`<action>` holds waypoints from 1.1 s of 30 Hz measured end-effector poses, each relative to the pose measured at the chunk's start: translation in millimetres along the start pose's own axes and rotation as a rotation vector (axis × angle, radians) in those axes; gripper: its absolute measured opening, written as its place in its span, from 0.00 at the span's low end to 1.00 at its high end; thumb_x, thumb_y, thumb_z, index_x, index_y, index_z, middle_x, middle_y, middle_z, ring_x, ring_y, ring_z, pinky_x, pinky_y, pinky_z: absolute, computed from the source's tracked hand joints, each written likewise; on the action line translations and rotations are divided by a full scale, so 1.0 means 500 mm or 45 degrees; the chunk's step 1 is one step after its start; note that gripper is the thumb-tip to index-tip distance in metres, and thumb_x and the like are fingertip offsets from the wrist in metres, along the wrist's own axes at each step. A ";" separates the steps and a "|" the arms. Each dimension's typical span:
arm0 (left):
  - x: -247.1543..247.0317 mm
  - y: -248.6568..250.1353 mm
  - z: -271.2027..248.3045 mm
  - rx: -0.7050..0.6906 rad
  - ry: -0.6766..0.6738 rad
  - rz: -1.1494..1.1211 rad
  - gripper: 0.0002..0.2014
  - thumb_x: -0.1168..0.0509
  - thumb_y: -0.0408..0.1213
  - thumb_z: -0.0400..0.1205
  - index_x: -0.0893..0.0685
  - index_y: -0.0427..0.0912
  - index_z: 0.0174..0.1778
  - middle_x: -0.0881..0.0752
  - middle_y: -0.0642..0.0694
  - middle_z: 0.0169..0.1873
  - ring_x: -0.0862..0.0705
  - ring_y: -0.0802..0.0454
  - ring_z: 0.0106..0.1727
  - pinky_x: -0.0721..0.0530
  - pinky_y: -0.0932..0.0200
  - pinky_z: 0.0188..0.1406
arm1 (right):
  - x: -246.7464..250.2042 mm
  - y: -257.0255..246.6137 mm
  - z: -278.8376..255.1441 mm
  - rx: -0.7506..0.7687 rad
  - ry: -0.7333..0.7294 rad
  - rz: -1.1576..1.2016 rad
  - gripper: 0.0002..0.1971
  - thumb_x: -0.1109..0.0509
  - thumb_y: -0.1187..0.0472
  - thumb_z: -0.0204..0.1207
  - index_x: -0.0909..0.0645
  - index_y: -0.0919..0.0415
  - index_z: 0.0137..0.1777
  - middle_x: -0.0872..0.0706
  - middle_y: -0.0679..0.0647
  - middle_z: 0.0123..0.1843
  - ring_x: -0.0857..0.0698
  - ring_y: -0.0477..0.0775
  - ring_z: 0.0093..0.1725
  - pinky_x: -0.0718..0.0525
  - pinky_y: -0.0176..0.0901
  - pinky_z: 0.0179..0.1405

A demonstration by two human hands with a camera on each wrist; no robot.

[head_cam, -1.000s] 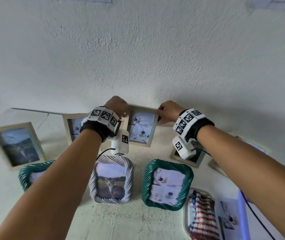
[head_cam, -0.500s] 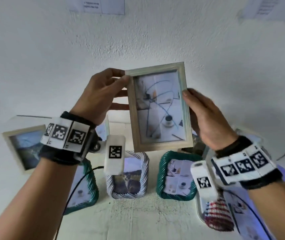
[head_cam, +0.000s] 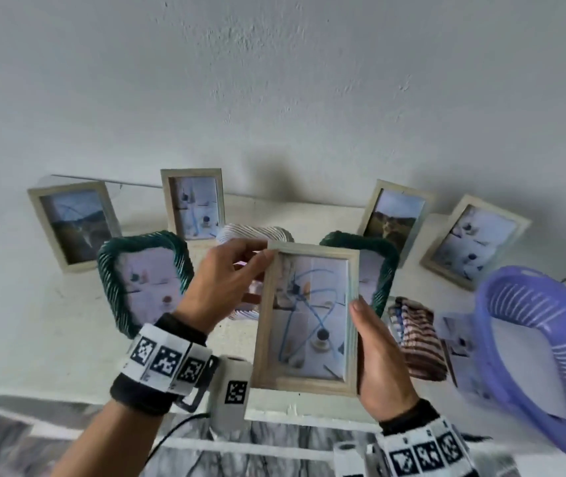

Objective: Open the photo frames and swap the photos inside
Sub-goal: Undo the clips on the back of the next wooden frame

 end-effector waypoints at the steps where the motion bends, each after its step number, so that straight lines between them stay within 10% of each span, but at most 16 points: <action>1: -0.018 -0.012 -0.021 -0.019 0.015 0.085 0.18 0.33 0.44 0.83 0.18 0.42 0.67 0.10 0.45 0.49 0.09 0.52 0.46 0.08 0.47 0.38 | 0.005 0.019 -0.015 -0.067 -0.054 -0.006 0.25 0.39 0.69 0.82 0.37 0.65 0.78 0.35 0.60 0.77 0.36 0.49 0.77 0.47 0.14 0.70; 3: -0.056 -0.023 -0.071 -0.088 0.013 0.291 0.26 0.34 0.51 0.81 0.27 0.50 0.75 0.13 0.55 0.54 0.12 0.61 0.50 0.10 0.57 0.46 | 0.016 0.028 -0.041 -0.029 -0.116 0.075 0.26 0.37 0.70 0.80 0.33 0.66 0.78 0.32 0.66 0.75 0.31 0.54 0.74 0.46 0.21 0.75; 7: -0.153 -0.057 -0.158 -0.066 -0.148 0.314 0.46 0.30 0.64 0.69 0.43 0.60 0.82 0.26 0.63 0.71 0.25 0.69 0.68 0.30 0.77 0.60 | 0.010 0.024 -0.078 -0.001 -0.100 0.097 0.28 0.32 0.41 0.77 0.22 0.55 0.73 0.20 0.59 0.73 0.21 0.56 0.72 0.31 0.58 0.77; 11: -0.208 -0.093 -0.190 0.058 -0.199 0.089 0.62 0.23 0.63 0.62 0.54 0.53 0.85 0.39 0.62 0.79 0.35 0.68 0.77 0.35 0.81 0.65 | 0.007 0.032 -0.114 -0.085 -0.161 0.071 0.28 0.42 0.38 0.81 0.18 0.57 0.69 0.15 0.63 0.66 0.17 0.63 0.68 0.25 0.65 0.70; 15: -0.211 -0.099 -0.201 0.051 -0.202 -0.265 0.53 0.19 0.62 0.56 0.38 0.69 0.76 0.21 0.59 0.69 0.19 0.61 0.68 0.19 0.58 0.64 | 0.010 0.018 -0.113 0.094 -0.137 -0.245 0.16 0.39 0.52 0.85 0.18 0.60 0.65 0.10 0.58 0.56 0.11 0.57 0.55 0.13 0.50 0.51; 18: -0.215 -0.105 -0.212 0.064 -0.305 -0.505 0.53 0.18 0.60 0.58 0.37 0.60 0.79 0.20 0.50 0.72 0.19 0.49 0.70 0.22 0.44 0.70 | 0.008 0.031 -0.115 0.114 -0.112 -0.444 0.21 0.35 0.41 0.75 0.16 0.54 0.59 0.10 0.54 0.52 0.12 0.58 0.52 0.13 0.54 0.48; 27: -0.166 -0.184 -0.196 0.219 -0.198 -0.773 0.28 0.28 0.48 0.62 0.22 0.44 0.57 0.11 0.39 0.48 0.13 0.46 0.44 0.13 0.53 0.39 | 0.022 0.079 -0.101 0.104 0.106 -0.378 0.09 0.26 0.55 0.77 0.18 0.48 0.56 0.11 0.51 0.51 0.13 0.56 0.53 0.14 0.61 0.57; 33: -0.105 -0.239 -0.181 0.202 -0.088 -0.493 0.09 0.33 0.35 0.81 0.12 0.44 0.56 0.09 0.41 0.51 0.11 0.46 0.51 0.11 0.48 0.39 | 0.059 0.073 -0.092 0.331 0.182 -0.866 0.10 0.27 0.66 0.76 0.18 0.53 0.54 0.14 0.45 0.54 0.17 0.40 0.55 0.20 0.38 0.55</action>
Point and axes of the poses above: each hand's wrist, its own z-axis towards the middle knuckle, its own x-axis out of the back of the hand, y = z × x, the point moved 7 cm from there along z, towards the middle knuckle
